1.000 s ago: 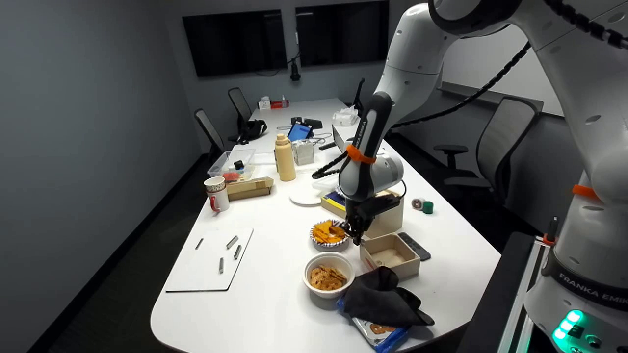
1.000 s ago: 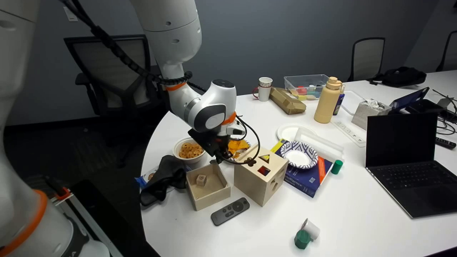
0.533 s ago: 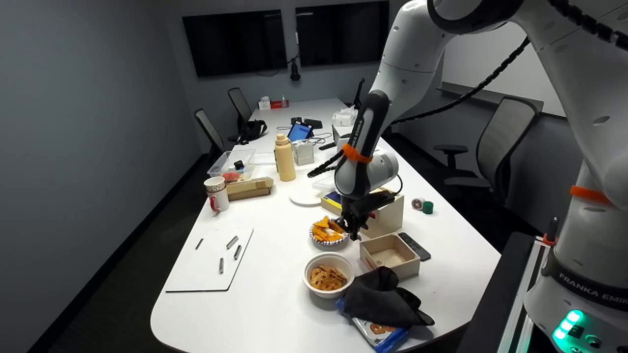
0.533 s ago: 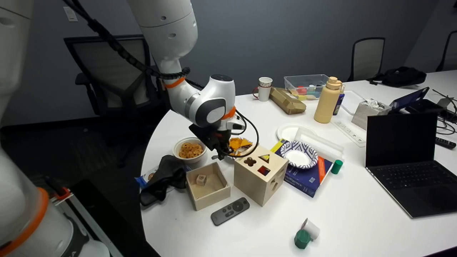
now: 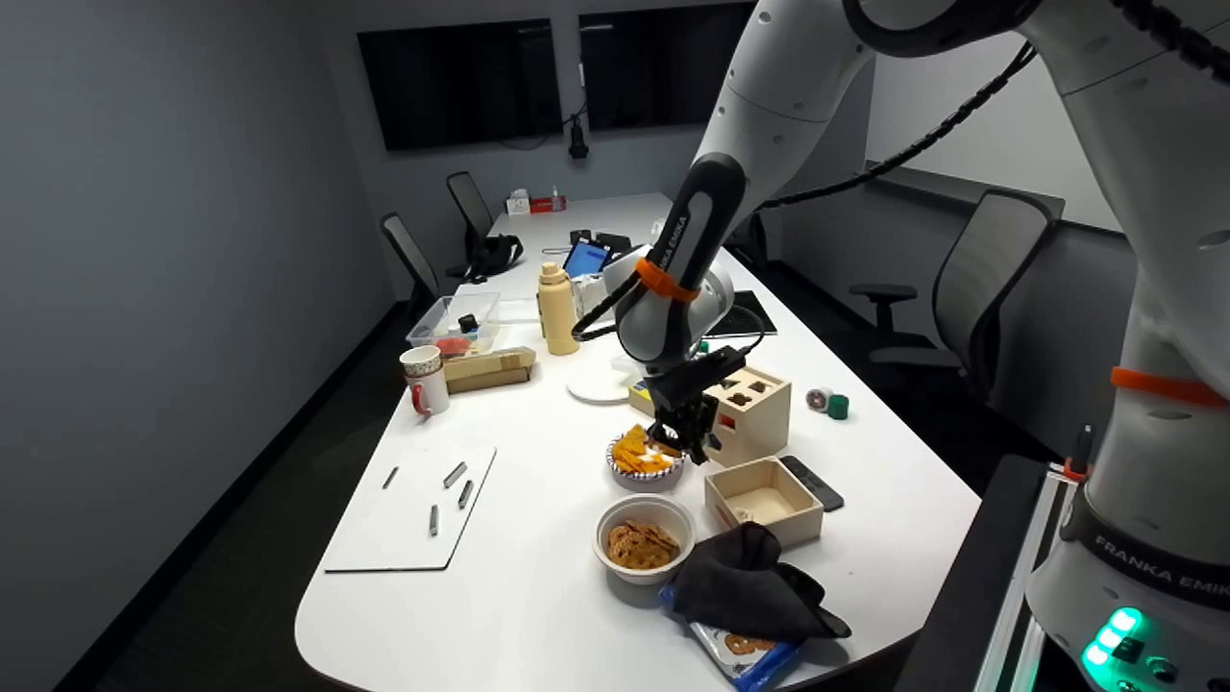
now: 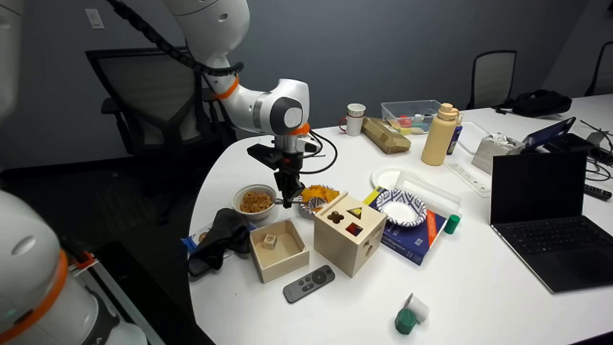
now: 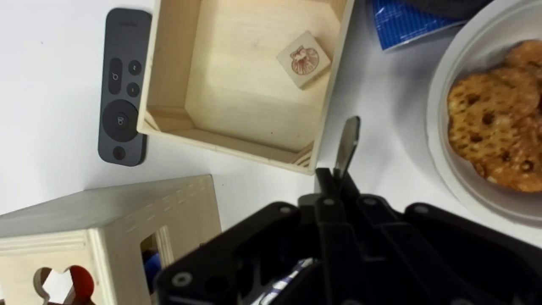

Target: Use the spoon to stir in the bowl

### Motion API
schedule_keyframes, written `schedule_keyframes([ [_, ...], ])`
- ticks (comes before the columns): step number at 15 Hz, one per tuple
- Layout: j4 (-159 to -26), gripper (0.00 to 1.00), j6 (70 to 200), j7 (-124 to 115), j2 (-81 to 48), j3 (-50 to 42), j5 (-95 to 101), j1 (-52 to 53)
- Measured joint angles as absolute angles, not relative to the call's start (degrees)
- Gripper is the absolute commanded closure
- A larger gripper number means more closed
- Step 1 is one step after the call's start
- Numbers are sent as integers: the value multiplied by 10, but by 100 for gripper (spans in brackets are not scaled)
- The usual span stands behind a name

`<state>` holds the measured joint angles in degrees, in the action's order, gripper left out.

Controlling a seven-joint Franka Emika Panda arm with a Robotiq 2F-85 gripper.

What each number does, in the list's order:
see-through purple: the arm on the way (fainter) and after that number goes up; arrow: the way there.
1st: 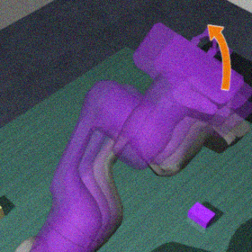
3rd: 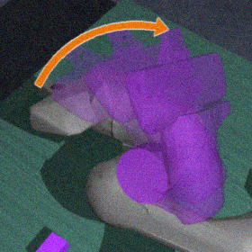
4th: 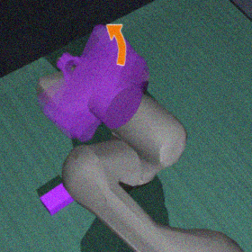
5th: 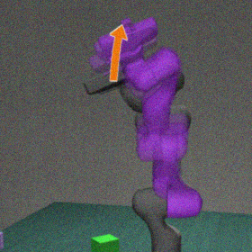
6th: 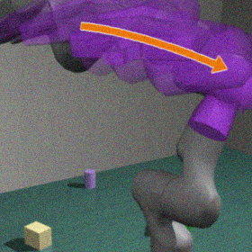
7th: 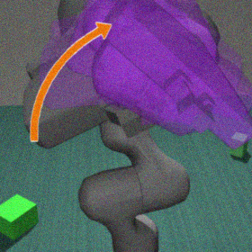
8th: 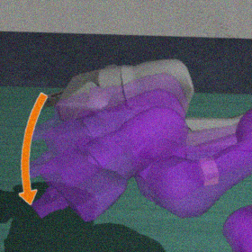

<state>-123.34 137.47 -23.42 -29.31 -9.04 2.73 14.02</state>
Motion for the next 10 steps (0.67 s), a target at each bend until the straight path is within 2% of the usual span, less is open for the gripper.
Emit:
schedule_keyframes([
  [4, -1198, 99, 1320, -234, -314, -72, 27, 133],
  [10, -1173, 99, 1315, -220, -328, -43, 24, 106],
])
